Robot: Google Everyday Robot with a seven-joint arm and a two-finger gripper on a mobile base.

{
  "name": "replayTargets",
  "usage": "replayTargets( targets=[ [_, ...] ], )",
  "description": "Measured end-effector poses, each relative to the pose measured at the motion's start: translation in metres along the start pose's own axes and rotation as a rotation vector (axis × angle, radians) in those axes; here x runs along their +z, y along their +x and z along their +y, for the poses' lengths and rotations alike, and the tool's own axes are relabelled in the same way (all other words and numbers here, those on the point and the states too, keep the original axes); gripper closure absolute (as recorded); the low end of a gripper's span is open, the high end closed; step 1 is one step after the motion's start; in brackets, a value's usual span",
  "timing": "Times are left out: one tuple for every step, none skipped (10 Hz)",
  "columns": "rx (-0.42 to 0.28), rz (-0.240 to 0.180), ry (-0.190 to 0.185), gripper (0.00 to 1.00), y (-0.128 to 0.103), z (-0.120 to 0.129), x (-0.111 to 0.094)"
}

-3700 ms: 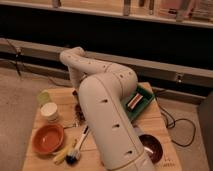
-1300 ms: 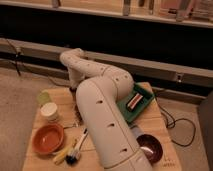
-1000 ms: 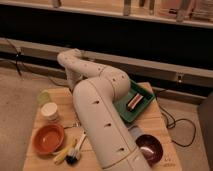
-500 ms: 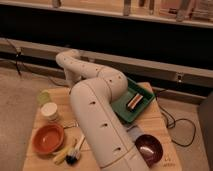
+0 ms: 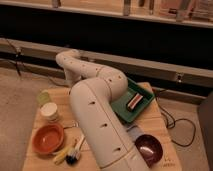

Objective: Stack cups on top of each other

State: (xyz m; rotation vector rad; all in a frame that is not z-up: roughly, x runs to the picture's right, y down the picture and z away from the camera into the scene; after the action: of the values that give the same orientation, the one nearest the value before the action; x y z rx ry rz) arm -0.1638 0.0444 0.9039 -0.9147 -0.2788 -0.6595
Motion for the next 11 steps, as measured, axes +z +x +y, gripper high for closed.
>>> replayTargets(
  targets=[
    [-0.013,0.004,0.016,0.99,-0.005,0.001,-0.009],
    [-0.028,0.008,0.041,0.99,-0.009,0.004,-0.021],
    [-0.039,0.011,0.054,0.99,-0.012,0.008,-0.031],
    [-0.056,0.013,0.08,0.99,-0.017,0.01,-0.044],
    [-0.074,0.013,0.099,0.99,-0.023,0.011,-0.053],
    [-0.101,0.011,0.121,0.99,-0.032,0.008,-0.059],
    [-0.119,0.008,0.134,0.99,-0.039,0.006,-0.062],
    [-0.143,0.005,0.148,0.99,-0.047,0.003,-0.066],
    [-0.168,0.001,0.162,0.99,-0.055,0.0,-0.07],
    [-0.191,0.0,0.173,0.99,-0.064,-0.003,-0.074],
    [-0.215,-0.001,0.185,0.99,-0.074,-0.007,-0.079]
  ],
)
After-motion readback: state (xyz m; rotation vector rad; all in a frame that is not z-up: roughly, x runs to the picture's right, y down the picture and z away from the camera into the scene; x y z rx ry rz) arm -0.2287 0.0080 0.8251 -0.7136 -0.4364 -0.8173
